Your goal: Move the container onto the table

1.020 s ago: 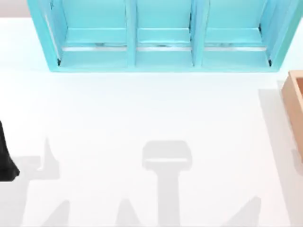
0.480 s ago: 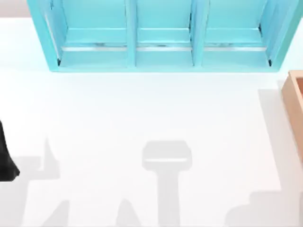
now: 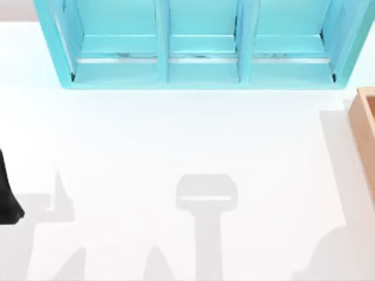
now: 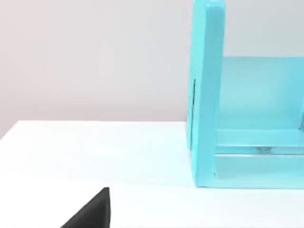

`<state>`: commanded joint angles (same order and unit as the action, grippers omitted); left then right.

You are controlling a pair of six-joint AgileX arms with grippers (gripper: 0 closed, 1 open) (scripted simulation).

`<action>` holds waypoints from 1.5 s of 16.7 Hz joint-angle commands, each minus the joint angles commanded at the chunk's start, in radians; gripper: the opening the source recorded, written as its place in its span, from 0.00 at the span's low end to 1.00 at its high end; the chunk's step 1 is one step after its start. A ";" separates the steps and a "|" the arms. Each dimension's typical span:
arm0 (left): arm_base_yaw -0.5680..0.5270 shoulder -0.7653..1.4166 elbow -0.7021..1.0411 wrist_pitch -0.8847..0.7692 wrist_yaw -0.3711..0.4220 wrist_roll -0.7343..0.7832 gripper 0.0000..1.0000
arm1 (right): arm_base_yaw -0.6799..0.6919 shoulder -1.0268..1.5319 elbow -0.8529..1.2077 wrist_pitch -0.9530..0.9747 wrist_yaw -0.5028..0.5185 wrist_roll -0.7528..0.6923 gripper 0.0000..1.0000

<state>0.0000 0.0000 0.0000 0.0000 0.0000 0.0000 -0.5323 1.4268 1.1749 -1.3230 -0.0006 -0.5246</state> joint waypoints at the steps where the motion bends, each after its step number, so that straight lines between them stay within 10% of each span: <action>1: 0.000 0.000 0.000 0.000 0.000 0.000 1.00 | 0.000 0.000 0.000 0.000 0.000 0.000 1.00; 18: 0.000 0.000 0.000 0.000 0.000 0.000 1.00 | 0.006 0.086 -0.331 0.417 0.000 0.007 1.00; 25: 0.000 0.000 0.000 0.000 0.000 0.000 1.00 | 0.006 0.086 -0.331 0.417 0.000 0.007 0.47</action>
<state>0.0000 0.0000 0.0000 0.0000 0.0000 0.0000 -0.5266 1.5129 0.8439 -0.9059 -0.0008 -0.5176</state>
